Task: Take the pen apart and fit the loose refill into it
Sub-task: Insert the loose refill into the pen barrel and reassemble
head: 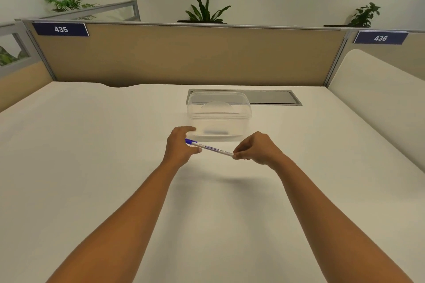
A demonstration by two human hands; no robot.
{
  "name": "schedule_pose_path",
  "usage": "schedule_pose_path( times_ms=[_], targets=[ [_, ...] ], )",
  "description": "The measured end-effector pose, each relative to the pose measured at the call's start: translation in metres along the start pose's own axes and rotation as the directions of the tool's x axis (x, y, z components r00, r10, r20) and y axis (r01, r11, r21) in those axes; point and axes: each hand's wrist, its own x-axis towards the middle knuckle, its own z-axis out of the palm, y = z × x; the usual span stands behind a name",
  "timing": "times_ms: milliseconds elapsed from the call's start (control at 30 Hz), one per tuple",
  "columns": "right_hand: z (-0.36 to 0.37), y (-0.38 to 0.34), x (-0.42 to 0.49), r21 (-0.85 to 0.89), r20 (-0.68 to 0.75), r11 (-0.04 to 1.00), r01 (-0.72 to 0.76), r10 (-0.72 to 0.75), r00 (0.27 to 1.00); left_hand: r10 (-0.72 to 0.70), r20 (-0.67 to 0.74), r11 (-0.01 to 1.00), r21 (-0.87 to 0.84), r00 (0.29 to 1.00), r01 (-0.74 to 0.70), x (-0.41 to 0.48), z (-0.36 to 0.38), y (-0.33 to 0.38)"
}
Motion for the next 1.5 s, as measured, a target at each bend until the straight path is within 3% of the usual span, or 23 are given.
schedule_pose_path(
  times_ms=[167, 367, 633, 833, 1500],
  targets=[
    [0.023, 0.010, -0.004, -0.001, -0.240, 0.997, -0.075, 0.073, 0.968, -0.039, -0.033, 0.992, 0.122, 0.999, 0.042, -0.009, 0.013, -0.019],
    [0.061, 0.023, -0.012, -0.011, -0.383, 0.999, -0.050, 0.042, 0.923, -0.074, 0.030, 0.938, 0.340, 0.997, 0.059, -0.029, 0.029, -0.040],
    [0.092, 0.033, -0.013, -0.146, -0.331, 0.989, -0.015, -0.034, 0.943, -0.124, 0.134, 0.845, 0.534, 0.983, 0.034, -0.046, 0.038, -0.054],
    [0.097, 0.030, -0.008, -0.204, -0.307, 0.979, -0.006, -0.058, 0.950, -0.111, 0.140, 0.825, 0.565, 0.984, 0.013, -0.049, 0.039, -0.055],
    [0.094, 0.031, -0.008, -0.156, -0.318, 0.988, 0.020, -0.070, 0.945, -0.111, 0.149, 0.815, 0.579, 0.983, 0.004, -0.049, 0.037, -0.052]
  ],
)
